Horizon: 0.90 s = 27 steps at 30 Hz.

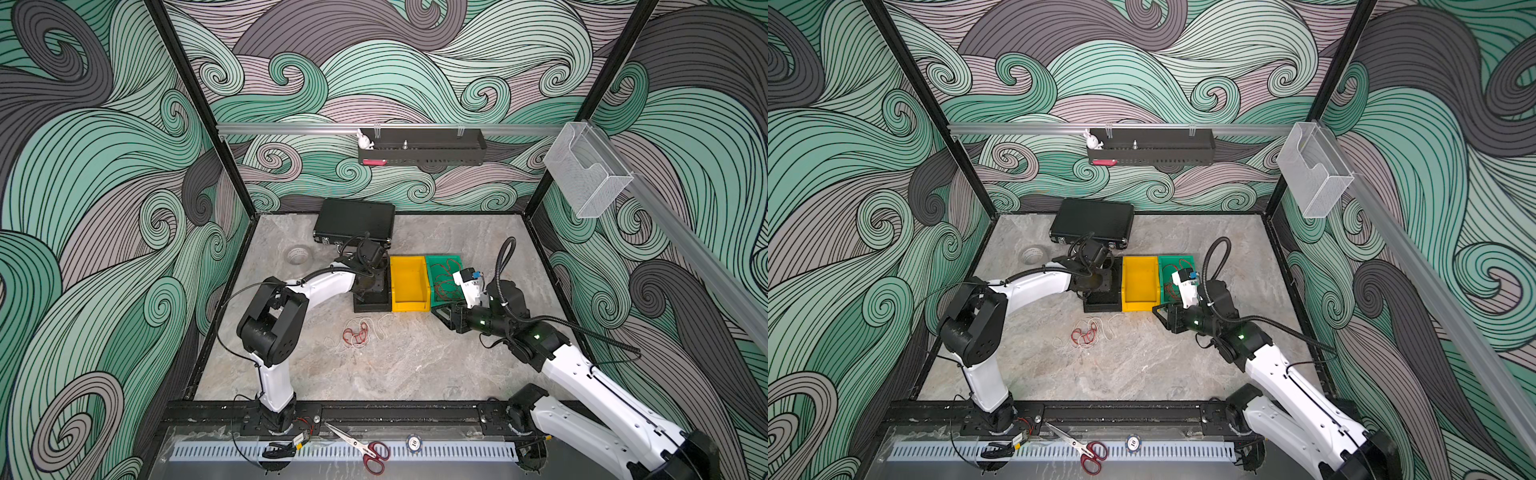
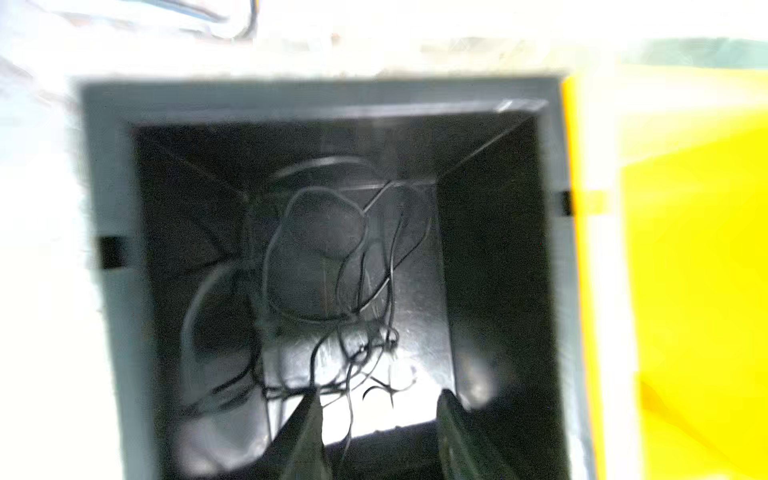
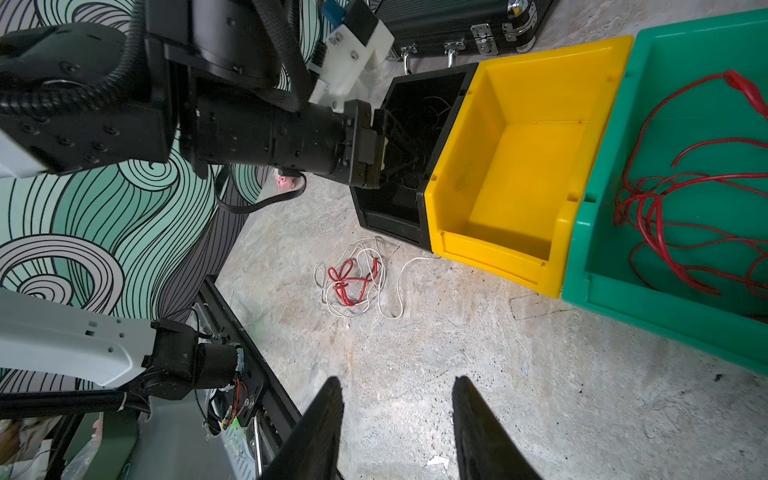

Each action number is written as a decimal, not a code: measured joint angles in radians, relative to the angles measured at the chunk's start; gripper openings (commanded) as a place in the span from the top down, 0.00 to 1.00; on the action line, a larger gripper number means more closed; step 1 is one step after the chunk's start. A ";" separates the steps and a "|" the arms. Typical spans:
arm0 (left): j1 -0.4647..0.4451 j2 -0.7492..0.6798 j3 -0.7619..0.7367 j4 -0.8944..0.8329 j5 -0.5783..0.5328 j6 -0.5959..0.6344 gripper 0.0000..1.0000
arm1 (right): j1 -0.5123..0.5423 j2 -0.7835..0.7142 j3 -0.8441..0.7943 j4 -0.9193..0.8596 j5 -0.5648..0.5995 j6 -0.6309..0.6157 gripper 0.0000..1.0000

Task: Untangle the cables

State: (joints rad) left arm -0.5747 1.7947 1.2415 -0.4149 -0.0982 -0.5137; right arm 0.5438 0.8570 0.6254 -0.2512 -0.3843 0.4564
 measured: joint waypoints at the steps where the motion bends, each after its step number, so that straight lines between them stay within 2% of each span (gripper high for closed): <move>1: 0.000 -0.021 0.000 -0.003 -0.001 0.002 0.47 | 0.000 0.000 0.000 0.000 0.000 0.000 0.56; 12: 0.000 -0.238 -0.026 -0.058 -0.013 0.018 0.44 | 0.000 -0.003 -0.017 0.001 -0.016 0.031 0.56; 20: 0.000 -0.480 -0.277 -0.074 0.026 -0.005 0.44 | 0.024 0.057 -0.028 0.034 -0.036 0.057 0.56; 27: -0.011 -0.606 -0.476 -0.093 0.054 -0.084 0.43 | 0.112 0.200 -0.032 0.131 -0.035 0.077 0.58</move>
State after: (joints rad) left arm -0.5861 1.1889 0.7650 -0.5076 -0.0444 -0.5972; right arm 0.6556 1.0569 0.5938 -0.1200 -0.4191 0.5335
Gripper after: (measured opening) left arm 0.566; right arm 0.429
